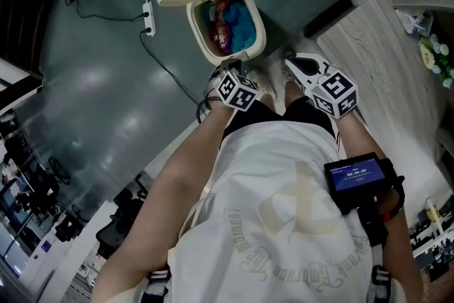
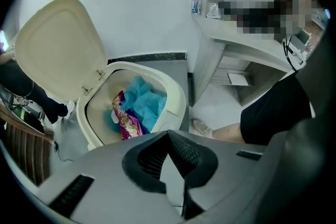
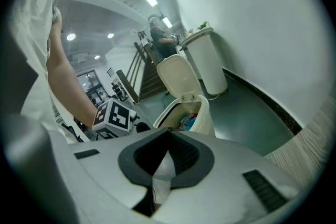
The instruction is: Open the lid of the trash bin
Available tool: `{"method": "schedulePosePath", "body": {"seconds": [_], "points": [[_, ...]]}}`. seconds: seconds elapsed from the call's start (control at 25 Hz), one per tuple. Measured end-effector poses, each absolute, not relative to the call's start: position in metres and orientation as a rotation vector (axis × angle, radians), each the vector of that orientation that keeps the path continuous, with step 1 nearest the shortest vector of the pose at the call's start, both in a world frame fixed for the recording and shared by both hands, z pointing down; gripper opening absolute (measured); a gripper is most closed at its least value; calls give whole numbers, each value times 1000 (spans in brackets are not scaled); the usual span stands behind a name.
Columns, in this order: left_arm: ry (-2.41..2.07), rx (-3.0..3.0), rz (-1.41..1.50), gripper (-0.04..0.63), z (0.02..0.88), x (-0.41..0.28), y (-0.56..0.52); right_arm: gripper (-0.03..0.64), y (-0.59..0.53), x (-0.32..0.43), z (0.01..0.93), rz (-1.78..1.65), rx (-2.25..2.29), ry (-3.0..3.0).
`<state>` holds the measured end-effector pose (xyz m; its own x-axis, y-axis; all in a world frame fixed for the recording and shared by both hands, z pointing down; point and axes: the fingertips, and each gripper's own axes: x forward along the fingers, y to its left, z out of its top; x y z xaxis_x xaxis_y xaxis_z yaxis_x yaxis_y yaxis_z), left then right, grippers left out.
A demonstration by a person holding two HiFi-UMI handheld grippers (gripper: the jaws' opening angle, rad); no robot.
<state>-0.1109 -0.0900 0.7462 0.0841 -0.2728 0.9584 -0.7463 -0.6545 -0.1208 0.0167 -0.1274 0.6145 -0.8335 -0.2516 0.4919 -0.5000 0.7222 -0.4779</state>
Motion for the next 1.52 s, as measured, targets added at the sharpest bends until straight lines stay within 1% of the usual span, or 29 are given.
{"method": "schedulePosePath", "body": {"seconds": [0.44, 0.88, 1.2, 1.52], "points": [[-1075, 1953, 1465, 12, 743, -111, -95, 4, -127, 20, 611, 835, 568, -2548], [-1241, 1957, 1270, 12, 708, -124, -98, 4, -134, 8, 599, 792, 546, -2571], [-1361, 1949, 1089, 12, 673, -131, -101, 3, -139, -8, 585, 745, 499, -2604], [-1419, 1975, 796, 12, 626, -136, -103, 4, -144, -27, 568, 689, 438, -2633]]}}
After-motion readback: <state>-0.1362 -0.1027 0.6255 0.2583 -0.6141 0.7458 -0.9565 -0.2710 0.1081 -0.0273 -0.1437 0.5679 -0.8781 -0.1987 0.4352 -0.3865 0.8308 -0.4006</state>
